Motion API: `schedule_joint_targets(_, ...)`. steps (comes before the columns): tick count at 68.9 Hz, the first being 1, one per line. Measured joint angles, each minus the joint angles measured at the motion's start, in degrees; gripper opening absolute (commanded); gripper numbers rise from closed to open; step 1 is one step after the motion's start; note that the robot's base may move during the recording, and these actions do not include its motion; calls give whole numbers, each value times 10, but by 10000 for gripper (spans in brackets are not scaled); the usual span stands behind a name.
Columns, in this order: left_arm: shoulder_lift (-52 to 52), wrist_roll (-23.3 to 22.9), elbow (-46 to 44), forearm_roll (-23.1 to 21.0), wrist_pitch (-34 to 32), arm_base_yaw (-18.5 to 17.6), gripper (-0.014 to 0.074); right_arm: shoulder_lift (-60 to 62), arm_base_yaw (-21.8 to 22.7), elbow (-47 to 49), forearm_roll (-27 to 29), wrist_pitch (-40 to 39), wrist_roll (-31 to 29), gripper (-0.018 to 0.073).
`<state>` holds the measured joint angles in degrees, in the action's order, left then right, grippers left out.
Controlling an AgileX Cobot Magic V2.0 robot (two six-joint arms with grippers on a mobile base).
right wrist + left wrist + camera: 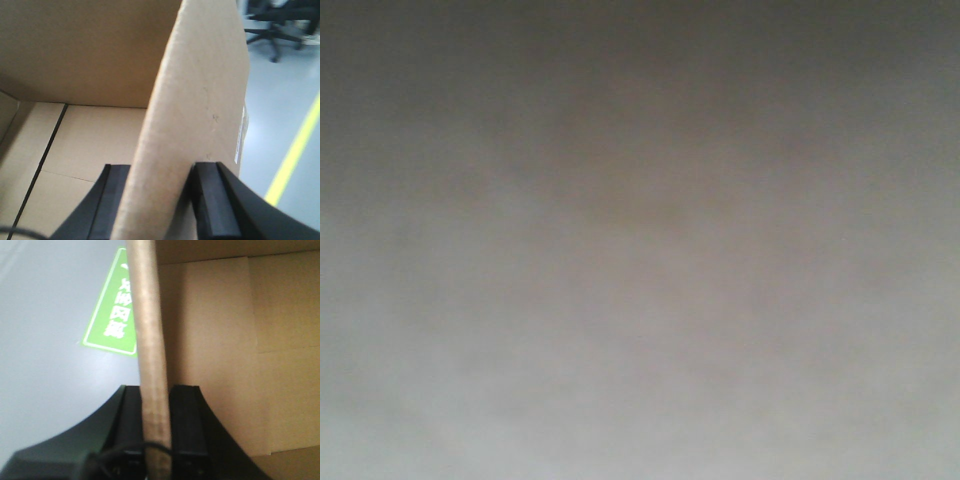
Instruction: Grab box from left shelf to table start
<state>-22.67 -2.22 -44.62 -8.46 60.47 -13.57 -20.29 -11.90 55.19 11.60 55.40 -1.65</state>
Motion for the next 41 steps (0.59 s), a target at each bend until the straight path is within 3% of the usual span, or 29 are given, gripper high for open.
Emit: schedule_joint_targets(41,0,0,0,0,0,0,-99,0,0,0,0,0,0,58)
